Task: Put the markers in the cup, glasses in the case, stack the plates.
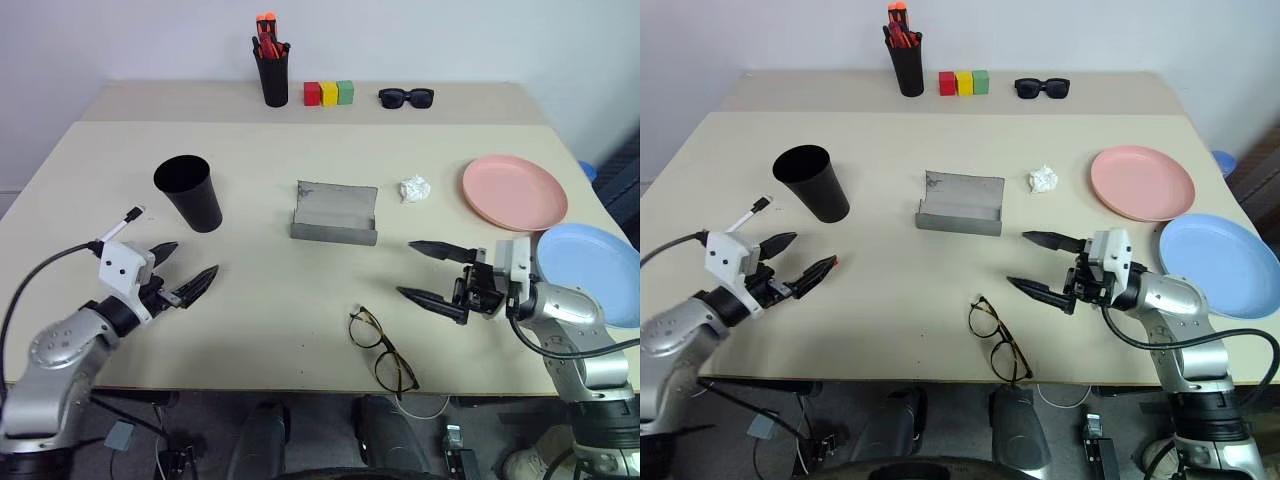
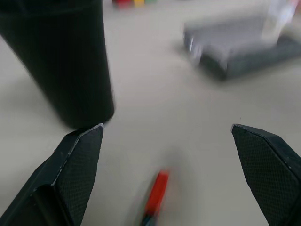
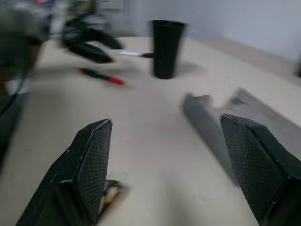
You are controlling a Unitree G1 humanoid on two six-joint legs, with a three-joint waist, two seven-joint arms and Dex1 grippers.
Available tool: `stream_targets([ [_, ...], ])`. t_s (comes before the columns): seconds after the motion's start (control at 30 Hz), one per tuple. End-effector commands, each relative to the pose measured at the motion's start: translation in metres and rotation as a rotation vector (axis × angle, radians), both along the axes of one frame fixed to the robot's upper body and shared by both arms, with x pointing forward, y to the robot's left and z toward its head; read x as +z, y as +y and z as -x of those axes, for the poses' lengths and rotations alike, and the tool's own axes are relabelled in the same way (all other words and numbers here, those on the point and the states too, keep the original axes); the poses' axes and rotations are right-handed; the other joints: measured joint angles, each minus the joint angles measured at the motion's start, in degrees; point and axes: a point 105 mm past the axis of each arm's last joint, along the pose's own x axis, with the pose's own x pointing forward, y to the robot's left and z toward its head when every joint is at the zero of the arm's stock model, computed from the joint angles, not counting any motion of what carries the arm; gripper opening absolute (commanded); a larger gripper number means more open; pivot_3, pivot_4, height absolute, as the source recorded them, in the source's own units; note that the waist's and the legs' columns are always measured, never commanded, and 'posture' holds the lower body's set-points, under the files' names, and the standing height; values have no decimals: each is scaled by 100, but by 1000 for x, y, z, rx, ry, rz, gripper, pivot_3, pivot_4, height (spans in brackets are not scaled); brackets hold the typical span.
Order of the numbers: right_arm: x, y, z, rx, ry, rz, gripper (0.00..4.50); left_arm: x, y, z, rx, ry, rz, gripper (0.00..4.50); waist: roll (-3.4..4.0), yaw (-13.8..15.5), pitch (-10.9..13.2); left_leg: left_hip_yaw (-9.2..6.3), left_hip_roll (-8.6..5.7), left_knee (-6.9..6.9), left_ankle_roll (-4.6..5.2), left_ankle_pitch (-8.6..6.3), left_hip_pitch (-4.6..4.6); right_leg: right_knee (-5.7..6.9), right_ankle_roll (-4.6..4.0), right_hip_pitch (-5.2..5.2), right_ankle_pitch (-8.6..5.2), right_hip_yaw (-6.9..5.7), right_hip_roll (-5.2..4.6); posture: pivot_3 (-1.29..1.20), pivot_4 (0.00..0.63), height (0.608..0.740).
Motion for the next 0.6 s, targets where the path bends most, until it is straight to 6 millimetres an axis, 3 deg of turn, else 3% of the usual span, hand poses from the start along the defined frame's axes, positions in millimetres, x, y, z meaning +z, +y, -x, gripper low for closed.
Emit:
stream_targets([
  [0.03, -3, 6, 6, 105, -9, 58, 3724, 19, 2, -2, -35, 21, -27, 4500, -1, 0, 0, 0, 0, -1, 0, 0, 0, -1, 0, 0, 0, 0, 0, 0, 150, 740],
  [0.23, -11, 9, -1, 170, -18, 70, 3724, 25, 6, -11, -41, 103, -72, 4500, -1, -26, 4, 0, 1, -4, 0, 0, -1, 1, 20, -4, 10, -1, 0, 0, 150, 740],
  [0.37, -23, 14, 2, 235, -25, 91, 3724, 16, 8, -7, -60, 222, -115, 4500, -1, -25, 4, 0, 2, -9, 0, 0, 0, 9, 22, -11, 11, -2, 1, 0, 150, 740],
  [0.6, -30, 18, -1, 270, -42, 100, 3724, 20, 13, -1, -96, 303, -180, 4500, -1, -21, 7, 1, 2, -6, 0, 0, -1, 12, 21, -12, 11, -2, 0, 0, 150, 740],
])
